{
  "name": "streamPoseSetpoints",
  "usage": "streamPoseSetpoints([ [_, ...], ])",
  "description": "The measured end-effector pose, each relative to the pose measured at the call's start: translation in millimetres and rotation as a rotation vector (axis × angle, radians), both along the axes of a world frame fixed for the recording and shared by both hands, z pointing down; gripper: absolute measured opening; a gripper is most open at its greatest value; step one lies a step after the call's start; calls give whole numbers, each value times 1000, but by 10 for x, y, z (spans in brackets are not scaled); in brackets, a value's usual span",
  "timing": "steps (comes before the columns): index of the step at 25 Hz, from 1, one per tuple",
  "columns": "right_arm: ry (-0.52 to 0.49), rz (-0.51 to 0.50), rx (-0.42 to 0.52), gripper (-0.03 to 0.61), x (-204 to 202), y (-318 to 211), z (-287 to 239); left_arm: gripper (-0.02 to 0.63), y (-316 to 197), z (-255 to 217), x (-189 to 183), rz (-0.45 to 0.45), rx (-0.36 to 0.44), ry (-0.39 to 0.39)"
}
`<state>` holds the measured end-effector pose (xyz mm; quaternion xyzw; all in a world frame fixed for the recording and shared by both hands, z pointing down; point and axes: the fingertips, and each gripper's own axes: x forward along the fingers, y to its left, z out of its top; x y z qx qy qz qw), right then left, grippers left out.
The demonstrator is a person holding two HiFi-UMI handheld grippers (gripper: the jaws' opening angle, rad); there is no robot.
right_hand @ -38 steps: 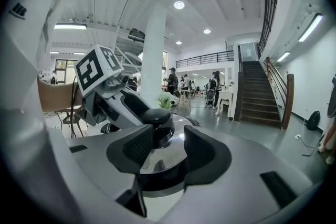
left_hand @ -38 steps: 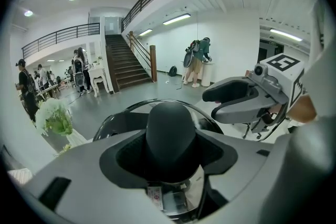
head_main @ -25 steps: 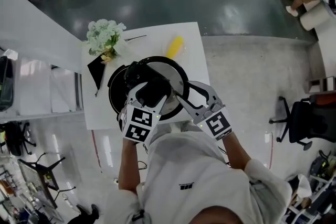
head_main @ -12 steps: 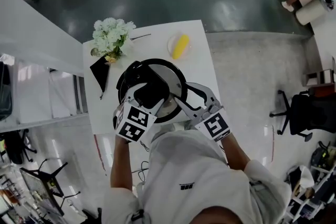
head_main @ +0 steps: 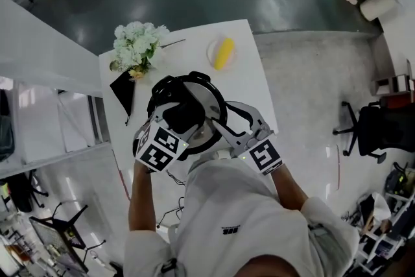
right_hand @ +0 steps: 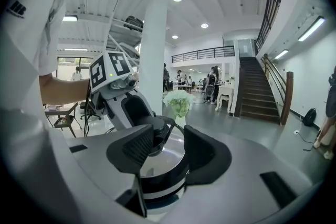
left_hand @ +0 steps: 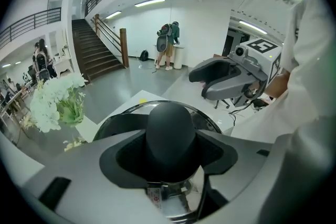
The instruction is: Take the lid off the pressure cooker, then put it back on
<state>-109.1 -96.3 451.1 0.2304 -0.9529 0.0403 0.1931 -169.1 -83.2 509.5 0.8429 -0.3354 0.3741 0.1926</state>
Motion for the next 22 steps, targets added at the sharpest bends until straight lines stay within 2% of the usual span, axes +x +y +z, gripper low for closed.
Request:
streamPoseSetpoints([
  [3,1,-8,26,186,-30,-24,40,287,10,79,-23,26,-14,-2],
  [7,20,15,-13,186,-40,-25,57,287,36,142,-31,57,-28,1],
  [12,19,-9,12,186,-75,-50,108,287,43,156,-38,85,-26,12],
  [19,23,-33,-2,186,-123,-25,106,287,47,148,-39,73,-20,25],
  [22,17,-51,7,186,-123,-17,101,287,61,165,-96,35,-35,34],
])
